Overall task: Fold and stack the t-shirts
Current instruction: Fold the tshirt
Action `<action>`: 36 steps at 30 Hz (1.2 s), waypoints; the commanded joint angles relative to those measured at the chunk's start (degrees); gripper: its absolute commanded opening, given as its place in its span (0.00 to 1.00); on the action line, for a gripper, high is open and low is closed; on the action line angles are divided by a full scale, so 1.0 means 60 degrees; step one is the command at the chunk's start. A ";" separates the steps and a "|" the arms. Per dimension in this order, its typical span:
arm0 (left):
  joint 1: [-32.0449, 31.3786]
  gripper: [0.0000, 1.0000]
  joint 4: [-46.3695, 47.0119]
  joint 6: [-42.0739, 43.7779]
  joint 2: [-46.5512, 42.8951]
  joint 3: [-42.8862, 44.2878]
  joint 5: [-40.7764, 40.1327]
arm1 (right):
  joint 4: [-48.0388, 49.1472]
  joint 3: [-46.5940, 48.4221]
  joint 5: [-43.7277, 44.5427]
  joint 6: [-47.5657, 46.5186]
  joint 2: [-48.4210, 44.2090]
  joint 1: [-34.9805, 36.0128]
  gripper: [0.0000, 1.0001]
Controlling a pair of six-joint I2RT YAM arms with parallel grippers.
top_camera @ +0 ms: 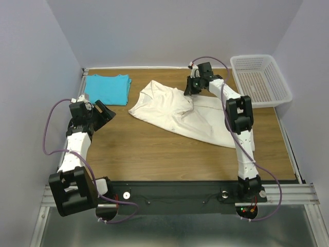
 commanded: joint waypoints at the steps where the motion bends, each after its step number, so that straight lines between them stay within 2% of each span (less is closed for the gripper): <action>1: 0.0006 0.80 0.0368 0.0247 0.0006 -0.0060 0.0340 | 0.0974 0.1433 0.0881 0.0754 0.0309 -0.0040 0.01; 7: 0.0006 0.80 0.0382 0.0335 0.0225 -0.0046 0.0530 | 0.1222 0.3031 0.2140 0.1414 0.1335 -0.0069 0.01; 14: -0.0037 0.80 0.0528 0.0219 0.0372 -0.0031 0.0940 | 0.1941 0.3284 0.2919 0.1284 0.1760 -0.0069 0.02; 15: -0.0066 0.80 0.0586 0.0189 0.0430 -0.0017 0.0970 | 0.1955 0.3284 0.2919 0.1254 0.1761 -0.0055 0.07; 16: -0.0125 0.80 0.0616 0.0160 0.0460 -0.0016 0.1057 | 0.1970 0.3269 0.2861 0.1153 0.1717 -0.0055 0.20; 19: -0.0257 0.80 0.0762 -0.0001 0.0577 0.0028 0.1116 | 0.1999 0.3123 0.2554 0.0845 0.1410 -0.0069 0.38; 25: -0.0476 0.80 0.0763 -0.0017 0.0534 0.0203 0.1117 | 0.2014 0.2684 0.2261 -0.0165 -0.0171 -0.0055 0.56; 28: -0.0477 0.80 0.0778 0.0144 0.0300 0.0408 0.0971 | 0.1927 0.1734 0.1896 -0.0983 -0.1488 -0.0055 0.64; 31: -0.0491 0.80 0.0646 0.0349 -0.0154 0.0584 0.0605 | 0.1242 -0.0197 0.0159 -0.3072 -0.3463 -0.0055 0.69; 33: -0.0491 0.80 0.0602 0.0423 -0.0447 0.0555 0.0385 | 0.0757 -0.1383 -0.0272 -0.4102 -0.4504 -0.0055 0.69; 34: -0.0477 0.80 0.0587 0.0423 -0.0767 0.0526 0.0239 | 0.0479 -0.2781 -0.0448 -0.4658 -0.5118 -0.0069 0.71; 35: -0.0477 0.80 0.0587 0.0438 -0.0916 0.0424 0.0165 | -0.0307 -0.3375 -0.0522 -0.5940 -0.6139 -0.0055 0.72; 36: -0.0462 0.81 0.0631 0.0438 -0.1222 0.0365 0.0092 | -0.0822 -0.4701 -0.0291 -0.6344 -0.7165 -0.0055 0.73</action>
